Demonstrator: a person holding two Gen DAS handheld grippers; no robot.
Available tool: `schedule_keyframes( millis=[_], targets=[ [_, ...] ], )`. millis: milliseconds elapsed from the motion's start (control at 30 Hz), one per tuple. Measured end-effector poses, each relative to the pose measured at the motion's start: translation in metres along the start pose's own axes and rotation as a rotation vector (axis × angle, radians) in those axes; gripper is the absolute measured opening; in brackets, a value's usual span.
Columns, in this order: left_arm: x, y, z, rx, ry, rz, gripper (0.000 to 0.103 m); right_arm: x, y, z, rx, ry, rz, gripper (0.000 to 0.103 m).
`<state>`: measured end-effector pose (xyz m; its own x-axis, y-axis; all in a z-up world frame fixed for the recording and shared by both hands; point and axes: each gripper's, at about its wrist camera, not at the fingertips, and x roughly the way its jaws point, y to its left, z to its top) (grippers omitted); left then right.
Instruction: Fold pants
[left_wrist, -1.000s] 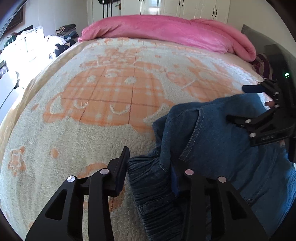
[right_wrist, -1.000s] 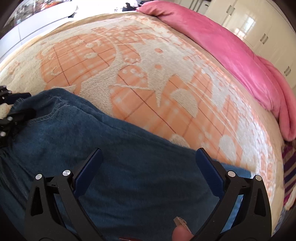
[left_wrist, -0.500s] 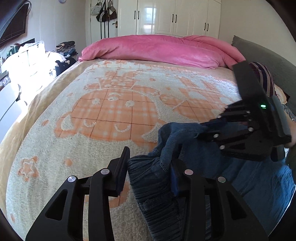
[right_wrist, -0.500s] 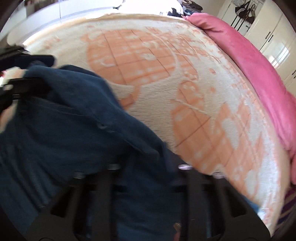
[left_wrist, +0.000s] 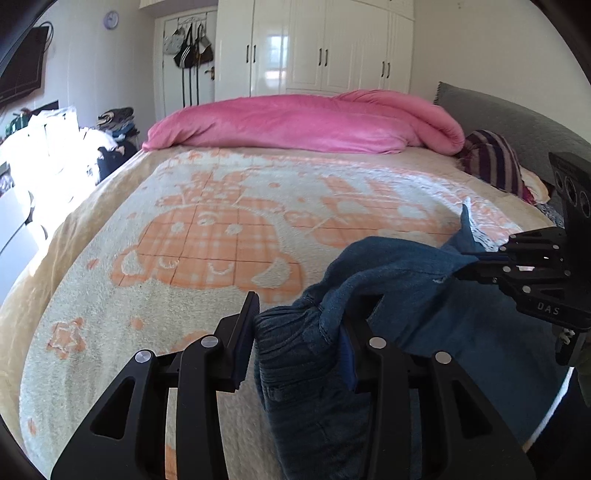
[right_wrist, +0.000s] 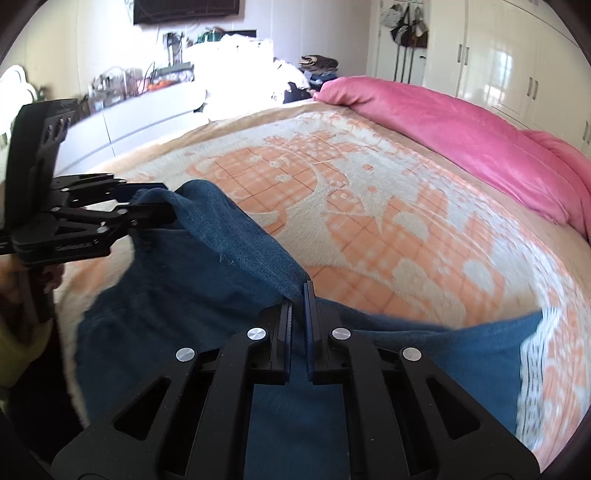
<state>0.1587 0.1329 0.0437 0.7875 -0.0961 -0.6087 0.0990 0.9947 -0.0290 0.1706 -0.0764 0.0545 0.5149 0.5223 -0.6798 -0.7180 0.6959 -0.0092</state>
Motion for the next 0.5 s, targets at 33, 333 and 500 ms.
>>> schedule_keyframes(
  millis=[33, 333, 500],
  targets=[
    [-0.008, -0.005, -0.004, 0.014, -0.007, 0.003, 0.037, -0.012, 0.006, -0.008, 0.004, -0.009, 0.005, 0.001],
    [-0.062, -0.018, -0.076, -0.016, 0.043, -0.046, 0.037, -0.059, 0.063, -0.074, 0.026, -0.006, 0.066, 0.001],
    [-0.072, -0.02, -0.091, -0.005, 0.095, -0.059, 0.038, -0.063, 0.093, -0.108, 0.051, 0.038, 0.1, 0.001]
  ],
)
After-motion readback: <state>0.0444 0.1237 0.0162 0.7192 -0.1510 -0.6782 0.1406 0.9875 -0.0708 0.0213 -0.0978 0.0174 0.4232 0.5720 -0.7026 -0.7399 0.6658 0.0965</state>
